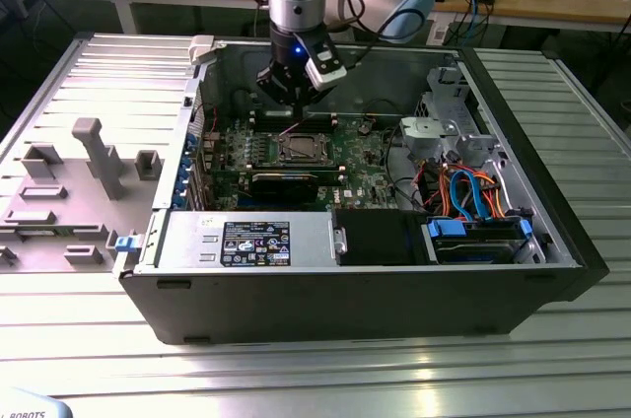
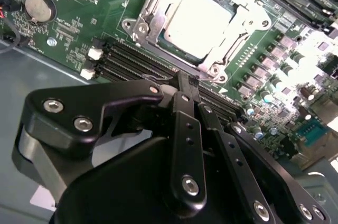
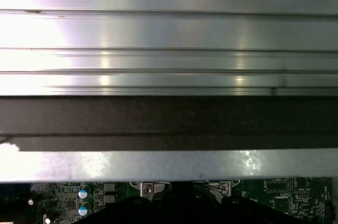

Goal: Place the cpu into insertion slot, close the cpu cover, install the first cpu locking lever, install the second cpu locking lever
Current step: 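Install the first cpu locking lever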

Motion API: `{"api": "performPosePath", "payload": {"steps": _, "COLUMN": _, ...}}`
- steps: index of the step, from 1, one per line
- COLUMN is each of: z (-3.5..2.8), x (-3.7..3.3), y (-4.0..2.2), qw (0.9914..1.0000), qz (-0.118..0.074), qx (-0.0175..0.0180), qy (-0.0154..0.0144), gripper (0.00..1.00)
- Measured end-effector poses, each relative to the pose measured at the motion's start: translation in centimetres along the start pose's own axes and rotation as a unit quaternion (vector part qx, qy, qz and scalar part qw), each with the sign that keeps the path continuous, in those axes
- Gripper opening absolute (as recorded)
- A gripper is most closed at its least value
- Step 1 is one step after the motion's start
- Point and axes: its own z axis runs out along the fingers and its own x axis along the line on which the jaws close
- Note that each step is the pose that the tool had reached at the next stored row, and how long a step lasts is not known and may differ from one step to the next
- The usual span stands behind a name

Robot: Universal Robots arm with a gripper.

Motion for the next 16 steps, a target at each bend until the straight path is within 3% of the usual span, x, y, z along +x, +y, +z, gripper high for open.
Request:
{"api": "performPosePath", "payload": {"steps": 11, "z": 0.21, "x": -0.57, "y": 0.17, "qw": 1.00000, "qz": 0.000, "qx": 0.0000, "qy": 0.0000, "gripper": 0.11}}
{"api": "performPosePath", "payload": {"steps": 16, "z": 0.85, "x": -1.20, "y": 0.18, "qw": 1.00000, "qz": 0.000, "qx": 0.0000, "qy": 0.0001, "gripper": 0.11}}
